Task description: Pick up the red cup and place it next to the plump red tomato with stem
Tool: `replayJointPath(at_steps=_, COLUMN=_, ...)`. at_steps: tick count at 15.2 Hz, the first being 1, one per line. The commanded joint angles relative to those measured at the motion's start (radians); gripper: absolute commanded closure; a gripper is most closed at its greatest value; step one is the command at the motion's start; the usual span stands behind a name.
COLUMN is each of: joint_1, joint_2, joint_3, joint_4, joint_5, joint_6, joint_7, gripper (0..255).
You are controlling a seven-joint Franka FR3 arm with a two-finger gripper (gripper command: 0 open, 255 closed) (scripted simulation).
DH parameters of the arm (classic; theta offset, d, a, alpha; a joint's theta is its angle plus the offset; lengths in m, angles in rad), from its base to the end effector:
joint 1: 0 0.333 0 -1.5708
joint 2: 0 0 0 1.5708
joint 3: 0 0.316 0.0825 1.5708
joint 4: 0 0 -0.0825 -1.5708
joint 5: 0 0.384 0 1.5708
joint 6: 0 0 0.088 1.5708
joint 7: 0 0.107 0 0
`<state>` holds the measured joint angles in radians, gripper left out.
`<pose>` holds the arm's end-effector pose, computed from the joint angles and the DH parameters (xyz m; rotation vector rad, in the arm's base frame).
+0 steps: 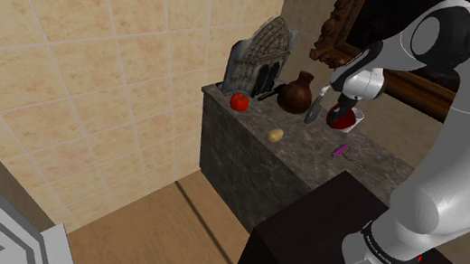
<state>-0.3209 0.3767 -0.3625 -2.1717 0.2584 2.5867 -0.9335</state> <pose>0.4394 -0.3634 0.2345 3.0944 0.0969 0.0941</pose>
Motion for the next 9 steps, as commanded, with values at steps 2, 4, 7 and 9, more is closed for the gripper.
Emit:
replayJointPath(at_steps=2, joint_1=0.011, joint_2=-0.031, joint_3=-0.015, joint_4=0.004, joint_5=-0.023, joint_6=-0.032, joint_7=0.017, gripper=255)
replayJointPath(at_steps=4, joint_1=0.017, joint_2=-0.053, joint_3=-0.024, joint_4=0.005, joint_5=-0.038, joint_6=-0.054, joint_7=0.027, gripper=255)
replayJointPath(at_steps=7, joint_1=0.026, joint_2=-0.085, joint_3=-0.036, joint_4=0.009, joint_5=-0.061, joint_6=-0.086, joint_7=0.043, gripper=255)
replayJointPath(at_steps=9, joint_1=0.03, joint_2=-0.097, joint_3=-0.04, joint_4=0.01, joint_5=-0.07, joint_6=-0.1, joint_7=0.05, gripper=255)
